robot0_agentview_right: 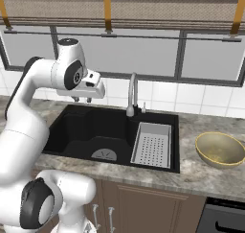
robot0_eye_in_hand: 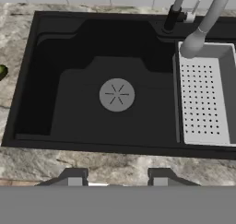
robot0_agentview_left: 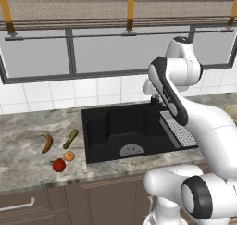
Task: There is a mixed pile of frozen fruits and vegetables on the counter. Locate all the frozen vegetables and place the items in a bowl on the counter. Take all the frozen fruits and defrost them in a running sink.
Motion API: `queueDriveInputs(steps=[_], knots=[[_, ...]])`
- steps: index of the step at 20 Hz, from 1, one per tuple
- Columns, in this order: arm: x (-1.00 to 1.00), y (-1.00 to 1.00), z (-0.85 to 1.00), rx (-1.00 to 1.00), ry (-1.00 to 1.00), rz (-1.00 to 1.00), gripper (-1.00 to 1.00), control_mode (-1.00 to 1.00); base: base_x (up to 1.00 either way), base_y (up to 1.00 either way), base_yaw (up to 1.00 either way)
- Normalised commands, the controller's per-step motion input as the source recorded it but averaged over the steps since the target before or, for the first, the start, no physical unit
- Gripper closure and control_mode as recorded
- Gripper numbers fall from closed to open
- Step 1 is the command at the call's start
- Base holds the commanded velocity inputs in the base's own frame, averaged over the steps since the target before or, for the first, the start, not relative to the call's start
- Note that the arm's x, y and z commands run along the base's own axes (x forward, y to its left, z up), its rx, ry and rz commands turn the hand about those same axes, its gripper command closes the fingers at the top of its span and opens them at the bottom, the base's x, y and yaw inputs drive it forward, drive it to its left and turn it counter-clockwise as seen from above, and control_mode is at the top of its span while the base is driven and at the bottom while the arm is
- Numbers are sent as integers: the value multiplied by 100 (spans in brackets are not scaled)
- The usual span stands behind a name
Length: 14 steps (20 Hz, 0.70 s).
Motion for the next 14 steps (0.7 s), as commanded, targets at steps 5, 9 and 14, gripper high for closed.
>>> queueDriveInputs(steps=[5, 9, 14], knots=[[0, 21, -14, 2, 1, -2, -100, -100, 0, 0, 0], [0, 54, -23, 8, -1, -6, -100, -100, 0, 0, 0], [5, 83, -20, 0, 1, -5, -100, -100, 0, 0, 0]])
